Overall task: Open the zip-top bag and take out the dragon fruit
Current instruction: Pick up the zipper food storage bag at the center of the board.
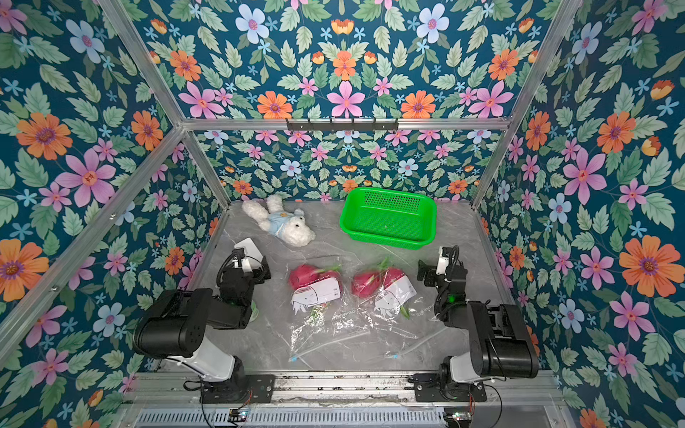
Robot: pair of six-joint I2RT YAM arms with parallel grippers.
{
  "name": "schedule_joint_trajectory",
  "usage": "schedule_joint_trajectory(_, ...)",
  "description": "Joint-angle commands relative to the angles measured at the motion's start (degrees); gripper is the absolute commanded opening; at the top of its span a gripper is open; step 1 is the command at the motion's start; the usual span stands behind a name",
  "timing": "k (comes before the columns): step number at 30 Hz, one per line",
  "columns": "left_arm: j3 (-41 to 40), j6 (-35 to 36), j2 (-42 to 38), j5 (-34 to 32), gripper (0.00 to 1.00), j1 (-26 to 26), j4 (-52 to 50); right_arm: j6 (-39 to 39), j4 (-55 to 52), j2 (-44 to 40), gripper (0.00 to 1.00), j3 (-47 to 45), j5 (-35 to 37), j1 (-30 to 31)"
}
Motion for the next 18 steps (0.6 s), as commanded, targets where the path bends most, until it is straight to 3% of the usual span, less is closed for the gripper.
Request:
schedule_joint_trajectory(1,0.1,0.5,-0.1,0.1,0.99,0.0,1.8,-0.8,1.2,0.0,0.99,0.3,0.8,0.1)
schedule_joint_trajectory(18,0.3,0.3,-0.2,1.0,0.99,0.5,1.5,-0.3,1.2,0.0,0.99,0.3,0.7,-0.3)
